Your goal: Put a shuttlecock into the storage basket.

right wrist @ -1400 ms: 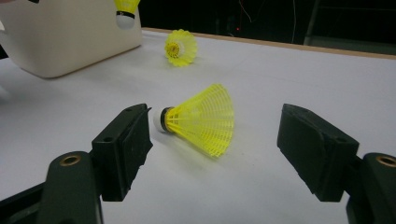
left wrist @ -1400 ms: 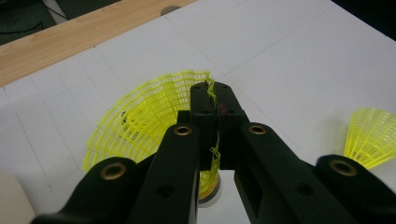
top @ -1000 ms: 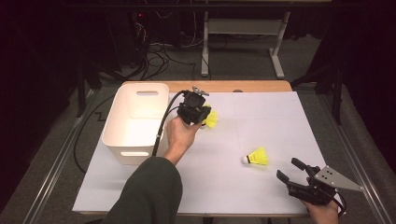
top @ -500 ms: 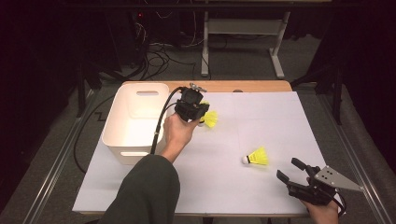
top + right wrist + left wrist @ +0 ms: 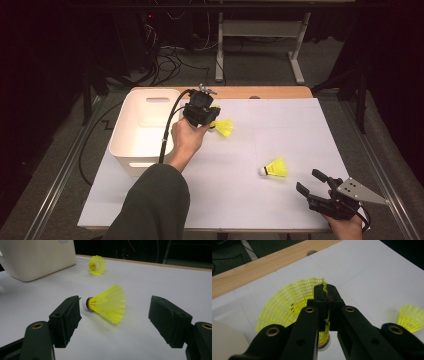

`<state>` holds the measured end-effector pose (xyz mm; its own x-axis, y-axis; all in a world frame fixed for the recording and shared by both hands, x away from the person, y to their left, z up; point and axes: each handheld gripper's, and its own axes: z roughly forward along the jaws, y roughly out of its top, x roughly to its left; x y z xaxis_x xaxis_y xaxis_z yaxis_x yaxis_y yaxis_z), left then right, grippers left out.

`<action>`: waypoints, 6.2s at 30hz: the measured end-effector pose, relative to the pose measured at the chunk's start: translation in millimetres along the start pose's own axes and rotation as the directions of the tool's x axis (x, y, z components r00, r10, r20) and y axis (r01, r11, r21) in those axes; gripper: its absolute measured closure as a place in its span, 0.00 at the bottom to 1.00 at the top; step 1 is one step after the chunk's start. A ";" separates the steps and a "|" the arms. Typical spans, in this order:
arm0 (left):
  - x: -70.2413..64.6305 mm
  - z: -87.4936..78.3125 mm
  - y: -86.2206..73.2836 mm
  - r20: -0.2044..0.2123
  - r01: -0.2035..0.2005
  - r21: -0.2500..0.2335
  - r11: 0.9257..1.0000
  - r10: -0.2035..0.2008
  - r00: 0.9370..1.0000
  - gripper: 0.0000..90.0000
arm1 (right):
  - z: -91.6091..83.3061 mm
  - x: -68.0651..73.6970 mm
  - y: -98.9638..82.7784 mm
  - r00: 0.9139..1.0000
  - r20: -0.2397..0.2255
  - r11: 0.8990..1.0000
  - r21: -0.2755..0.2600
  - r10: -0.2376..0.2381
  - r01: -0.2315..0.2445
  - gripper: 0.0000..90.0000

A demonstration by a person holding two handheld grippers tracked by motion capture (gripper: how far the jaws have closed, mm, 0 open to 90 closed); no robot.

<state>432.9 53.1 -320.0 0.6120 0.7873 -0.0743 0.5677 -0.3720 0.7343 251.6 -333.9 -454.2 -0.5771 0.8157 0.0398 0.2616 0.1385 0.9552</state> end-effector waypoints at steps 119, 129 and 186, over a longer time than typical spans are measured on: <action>63.7 -79.4 -1.9 -0.076 0.071 -0.066 0.995 -0.076 0.994 0.99 | 0.1 0.2 0.0 1.000 0.002 1.000 0.003 0.002 -0.002 0.29; 70.8 -84.1 -7.7 -0.086 0.080 -0.071 0.994 -0.086 0.993 0.99 | 0.0 0.0 -0.1 1.000 0.003 1.000 0.003 0.003 -0.003 0.29; 109.5 -52.4 -34.6 -0.086 0.179 0.025 0.984 -0.176 0.981 0.99 | -0.4 -0.7 -0.3 1.000 0.006 1.000 0.000 0.007 -0.007 0.29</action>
<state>451.5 178.0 -318.1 0.4526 0.8800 -0.1443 0.6817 -0.2371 0.6922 251.7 -334.7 -454.3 -0.5710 0.8198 0.0443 0.2655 0.1333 0.9549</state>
